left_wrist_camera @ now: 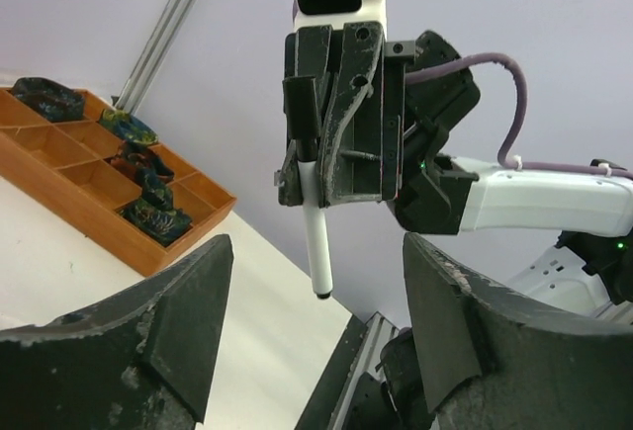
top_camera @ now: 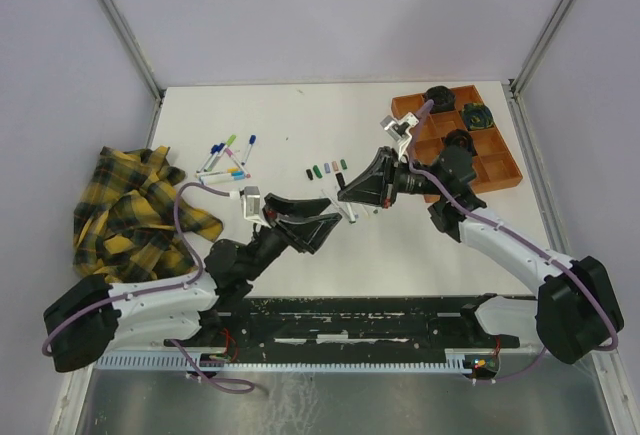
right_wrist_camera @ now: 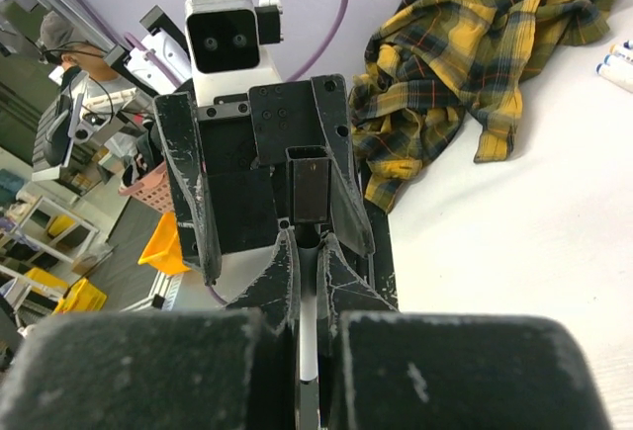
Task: Open the pen caps
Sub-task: Open the pen cap from the pen.
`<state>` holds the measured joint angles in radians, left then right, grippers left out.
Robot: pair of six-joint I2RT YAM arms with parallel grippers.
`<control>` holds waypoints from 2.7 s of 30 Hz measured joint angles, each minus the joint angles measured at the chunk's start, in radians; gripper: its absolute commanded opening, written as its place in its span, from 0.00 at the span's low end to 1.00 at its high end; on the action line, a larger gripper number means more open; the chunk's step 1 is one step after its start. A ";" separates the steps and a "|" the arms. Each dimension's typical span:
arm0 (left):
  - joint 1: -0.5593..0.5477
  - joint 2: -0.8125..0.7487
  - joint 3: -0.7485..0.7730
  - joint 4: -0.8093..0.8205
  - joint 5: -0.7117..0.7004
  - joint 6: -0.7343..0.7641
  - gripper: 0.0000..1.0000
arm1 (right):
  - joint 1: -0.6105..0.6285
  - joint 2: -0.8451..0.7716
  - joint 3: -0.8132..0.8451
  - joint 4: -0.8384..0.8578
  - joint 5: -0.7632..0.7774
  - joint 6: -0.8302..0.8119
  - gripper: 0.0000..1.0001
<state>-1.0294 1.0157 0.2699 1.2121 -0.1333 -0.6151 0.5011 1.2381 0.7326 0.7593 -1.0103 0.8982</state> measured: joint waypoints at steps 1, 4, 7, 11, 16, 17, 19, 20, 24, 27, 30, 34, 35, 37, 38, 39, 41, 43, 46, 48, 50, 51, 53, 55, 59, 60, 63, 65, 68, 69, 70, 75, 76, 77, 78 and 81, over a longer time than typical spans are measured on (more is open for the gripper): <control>0.000 -0.028 0.000 -0.037 -0.003 0.005 0.79 | 0.000 0.000 0.016 -0.037 -0.009 -0.016 0.00; 0.001 -0.102 0.028 -0.177 -0.016 0.017 0.82 | -0.002 0.000 0.064 -0.149 -0.036 -0.080 0.00; 0.012 -0.151 0.080 -0.306 -0.024 0.021 0.83 | -0.002 0.000 0.093 -0.231 -0.063 -0.138 0.00; 0.047 -0.183 0.142 -0.430 -0.021 0.011 0.80 | -0.002 0.000 0.101 -0.316 -0.089 -0.200 0.00; 0.105 -0.169 0.175 -0.500 0.013 -0.048 0.67 | -0.002 0.000 0.103 -0.391 -0.106 -0.255 0.00; 0.114 -0.158 0.180 -0.507 0.022 -0.059 0.65 | -0.002 0.000 0.104 -0.400 -0.108 -0.262 0.00; 0.127 -0.134 0.191 -0.513 0.043 -0.079 0.62 | -0.002 0.001 0.106 -0.414 -0.111 -0.274 0.00; 0.133 -0.119 0.199 -0.515 0.059 -0.090 0.61 | -0.002 0.001 0.109 -0.422 -0.112 -0.278 0.00; 0.139 -0.054 0.234 -0.511 0.111 -0.117 0.57 | -0.002 0.005 0.115 -0.436 -0.114 -0.292 0.00; 0.141 -0.016 0.246 -0.496 0.144 -0.134 0.46 | -0.002 0.008 0.116 -0.445 -0.115 -0.296 0.00; 0.144 0.011 0.251 -0.481 0.167 -0.151 0.33 | -0.002 0.010 0.116 -0.454 -0.116 -0.301 0.00; 0.150 0.018 0.256 -0.474 0.180 -0.158 0.23 | -0.004 0.015 0.116 -0.459 -0.115 -0.303 0.00; 0.151 0.018 0.256 -0.474 0.183 -0.158 0.24 | -0.004 0.015 0.117 -0.459 -0.116 -0.303 0.00; 0.156 0.018 0.256 -0.474 0.190 -0.159 0.27 | -0.004 0.016 0.117 -0.459 -0.116 -0.305 0.00; 0.158 0.018 0.256 -0.474 0.193 -0.159 0.30 | -0.004 0.016 0.117 -0.459 -0.115 -0.306 0.00; 0.159 0.018 0.256 -0.474 0.195 -0.160 0.33 | -0.004 0.016 0.118 -0.460 -0.116 -0.306 0.00; 0.161 0.018 0.256 -0.474 0.196 -0.161 0.37 | -0.004 0.016 0.119 -0.462 -0.117 -0.306 0.01; 0.164 0.018 0.257 -0.473 0.196 -0.162 0.38 | -0.004 0.016 0.119 -0.463 -0.118 -0.306 0.01; 0.167 0.018 0.257 -0.473 0.196 -0.163 0.36 | -0.004 0.017 0.120 -0.463 -0.119 -0.306 0.01; 0.169 0.018 0.257 -0.473 0.196 -0.162 0.32 | -0.004 0.019 0.121 -0.464 -0.119 -0.306 0.02; 0.169 0.018 0.257 -0.471 0.196 -0.163 0.29 | -0.004 0.020 0.122 -0.464 -0.119 -0.306 0.02; 0.169 0.018 0.257 -0.470 0.196 -0.163 0.25 | -0.004 0.021 0.122 -0.465 -0.119 -0.306 0.02; 0.169 0.018 0.257 -0.467 0.197 -0.163 0.10 | -0.004 0.021 0.122 -0.466 -0.118 -0.306 0.02; 0.169 0.018 0.257 -0.464 0.198 -0.167 0.03 | -0.004 0.022 0.122 -0.466 -0.119 -0.306 0.04; 0.169 0.018 0.257 -0.462 0.198 -0.169 0.03 | -0.004 0.023 0.124 -0.466 -0.119 -0.306 0.19; 0.170 0.018 0.257 -0.462 0.198 -0.169 0.03 | -0.004 0.023 0.124 -0.465 -0.119 -0.306 0.22; 0.171 0.018 0.257 -0.462 0.194 -0.169 0.03 | -0.004 0.023 0.124 -0.466 -0.119 -0.309 0.27; 0.175 0.018 0.257 -0.460 0.187 -0.169 0.03 | -0.004 0.023 0.124 -0.468 -0.118 -0.309 0.27; 0.183 0.018 0.259 -0.459 0.184 -0.169 0.03 | -0.004 0.024 0.124 -0.469 -0.116 -0.310 0.25; 0.186 0.018 0.261 -0.457 0.181 -0.169 0.03 | -0.004 0.024 0.124 -0.469 -0.115 -0.310 0.20; 0.188 0.018 0.262 -0.455 0.179 -0.169 0.03 | -0.003 0.024 0.124 -0.469 -0.114 -0.311 0.14; 0.198 0.026 0.275 -0.457 0.180 -0.168 0.03 | -0.004 0.030 0.126 -0.463 -0.106 -0.320 0.00; 0.206 0.031 0.281 -0.458 0.183 -0.168 0.03 | -0.005 0.034 0.132 -0.463 -0.103 -0.321 0.00; 0.216 0.035 0.290 -0.462 0.189 -0.168 0.03 | -0.006 0.040 0.140 -0.463 -0.098 -0.322 0.00; 0.232 0.043 0.304 -0.470 0.197 -0.168 0.03 | -0.008 0.048 0.150 -0.463 -0.088 -0.325 0.00; 0.294 0.078 0.362 -0.498 0.248 -0.168 0.03 | -0.014 0.073 0.192 -0.464 -0.042 -0.344 0.00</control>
<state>-0.7349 1.0935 0.6315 0.7143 0.1146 -0.7834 0.4873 1.3109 0.9241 0.2955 -1.0523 0.5541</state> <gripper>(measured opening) 0.136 0.028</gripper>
